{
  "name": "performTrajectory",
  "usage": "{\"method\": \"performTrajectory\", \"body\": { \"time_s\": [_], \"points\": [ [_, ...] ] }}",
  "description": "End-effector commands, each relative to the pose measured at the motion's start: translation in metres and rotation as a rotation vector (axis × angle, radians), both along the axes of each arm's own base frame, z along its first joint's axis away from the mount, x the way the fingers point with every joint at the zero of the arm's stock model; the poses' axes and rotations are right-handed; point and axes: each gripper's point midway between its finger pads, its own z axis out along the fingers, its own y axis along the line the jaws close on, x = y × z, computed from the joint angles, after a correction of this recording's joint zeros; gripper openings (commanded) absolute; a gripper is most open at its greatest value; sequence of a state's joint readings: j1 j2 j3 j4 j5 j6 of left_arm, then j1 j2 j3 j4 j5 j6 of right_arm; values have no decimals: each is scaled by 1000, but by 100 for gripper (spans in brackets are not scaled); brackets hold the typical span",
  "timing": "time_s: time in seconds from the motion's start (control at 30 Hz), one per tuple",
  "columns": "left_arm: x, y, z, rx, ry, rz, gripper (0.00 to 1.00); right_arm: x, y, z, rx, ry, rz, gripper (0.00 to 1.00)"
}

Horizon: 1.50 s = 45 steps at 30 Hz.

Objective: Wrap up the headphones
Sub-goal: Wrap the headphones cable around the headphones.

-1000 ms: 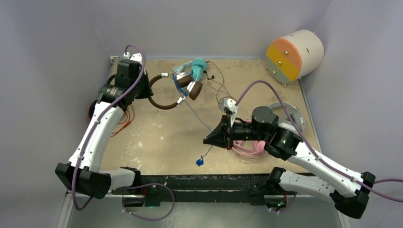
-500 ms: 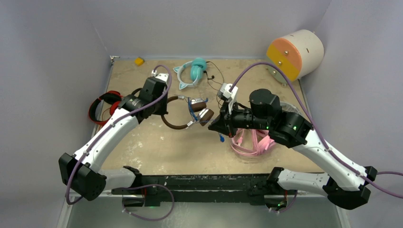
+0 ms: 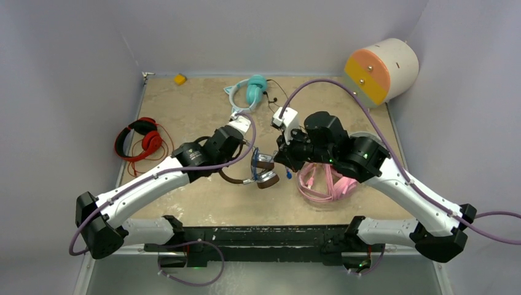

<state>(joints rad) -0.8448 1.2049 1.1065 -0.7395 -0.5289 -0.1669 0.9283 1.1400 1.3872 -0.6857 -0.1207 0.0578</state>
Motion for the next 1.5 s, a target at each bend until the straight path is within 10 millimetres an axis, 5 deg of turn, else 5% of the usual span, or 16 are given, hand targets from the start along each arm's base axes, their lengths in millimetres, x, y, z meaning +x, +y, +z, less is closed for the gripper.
{"method": "performTrajectory", "body": {
  "time_s": [0.0,0.43,0.6,0.93,1.27,1.47],
  "points": [
    [6,-14,18,31,-131,-39,0,11,-2,8,-14,-52,-16,0],
    [-14,-25,29,233,-200,-161,0,42,-28,-34,-269,-88,-139,0],
    [-31,-45,29,200,-188,-294,0,53,-26,-41,-284,-117,-165,4],
    [-60,-51,33,71,-83,-335,0,75,-30,-74,-307,-61,-245,10],
    [-94,-71,72,-296,0,-360,0,65,12,-79,70,23,-71,12],
    [-88,-60,99,-499,125,-230,0,54,36,-97,194,52,54,12]
  ]
}}
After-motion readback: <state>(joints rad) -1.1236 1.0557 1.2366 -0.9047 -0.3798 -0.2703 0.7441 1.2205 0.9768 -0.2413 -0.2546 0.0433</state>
